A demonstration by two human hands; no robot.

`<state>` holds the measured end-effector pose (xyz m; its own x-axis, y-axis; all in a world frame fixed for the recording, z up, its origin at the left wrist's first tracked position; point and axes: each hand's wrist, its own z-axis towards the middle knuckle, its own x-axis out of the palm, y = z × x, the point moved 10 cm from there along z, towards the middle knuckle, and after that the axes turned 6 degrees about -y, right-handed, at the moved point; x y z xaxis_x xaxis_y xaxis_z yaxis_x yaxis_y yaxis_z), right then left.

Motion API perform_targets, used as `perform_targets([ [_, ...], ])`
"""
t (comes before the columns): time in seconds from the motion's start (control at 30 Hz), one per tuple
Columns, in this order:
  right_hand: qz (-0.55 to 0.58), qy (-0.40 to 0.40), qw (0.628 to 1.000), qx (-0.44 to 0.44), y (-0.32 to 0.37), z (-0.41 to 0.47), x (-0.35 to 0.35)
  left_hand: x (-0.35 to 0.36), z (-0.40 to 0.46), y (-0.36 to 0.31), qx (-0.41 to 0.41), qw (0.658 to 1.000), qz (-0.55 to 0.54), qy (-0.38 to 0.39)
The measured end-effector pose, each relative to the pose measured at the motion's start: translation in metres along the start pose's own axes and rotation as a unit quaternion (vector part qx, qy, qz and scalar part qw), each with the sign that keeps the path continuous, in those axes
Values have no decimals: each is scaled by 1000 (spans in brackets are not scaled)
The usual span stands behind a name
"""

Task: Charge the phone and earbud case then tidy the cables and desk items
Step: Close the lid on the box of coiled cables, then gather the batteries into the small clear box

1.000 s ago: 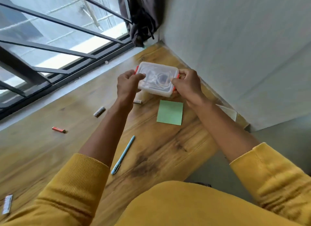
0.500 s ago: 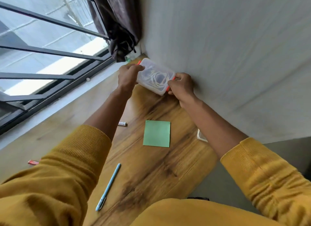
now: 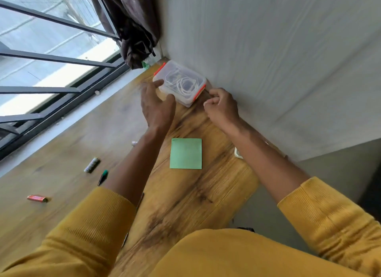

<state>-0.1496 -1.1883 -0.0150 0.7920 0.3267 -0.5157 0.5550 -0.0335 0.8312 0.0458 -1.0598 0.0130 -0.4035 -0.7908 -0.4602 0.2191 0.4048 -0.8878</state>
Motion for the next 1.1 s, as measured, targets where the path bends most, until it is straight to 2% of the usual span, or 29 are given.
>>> perform_targets([
  [0.23, -129, -77, 977, -150, 5, -58, -46, 26, -92, -3, -5, 994, -25, 108],
  [0.37, -165, -110, 964, -179, -14, -85, -74, 49, -140, -11, 66, 979, 4, 194],
  [0.47, -223, -158, 945, -177, -32, -102, -97, 60, -161, -12, 90, 971, 22, 218],
  [0.6, -286, -193, 929, -131, -57, -118, -128, 73, -178, -19, 108, 962, 37, 248],
  [0.8, -275, -146, 944, -110, -80, -125, -135, 86, -189, -25, 133, 953, 74, 262],
  [1.1, -249, -139, 955, -80, -87, -127, -127, 84, -193, -24, 133, 954, 85, 255],
])
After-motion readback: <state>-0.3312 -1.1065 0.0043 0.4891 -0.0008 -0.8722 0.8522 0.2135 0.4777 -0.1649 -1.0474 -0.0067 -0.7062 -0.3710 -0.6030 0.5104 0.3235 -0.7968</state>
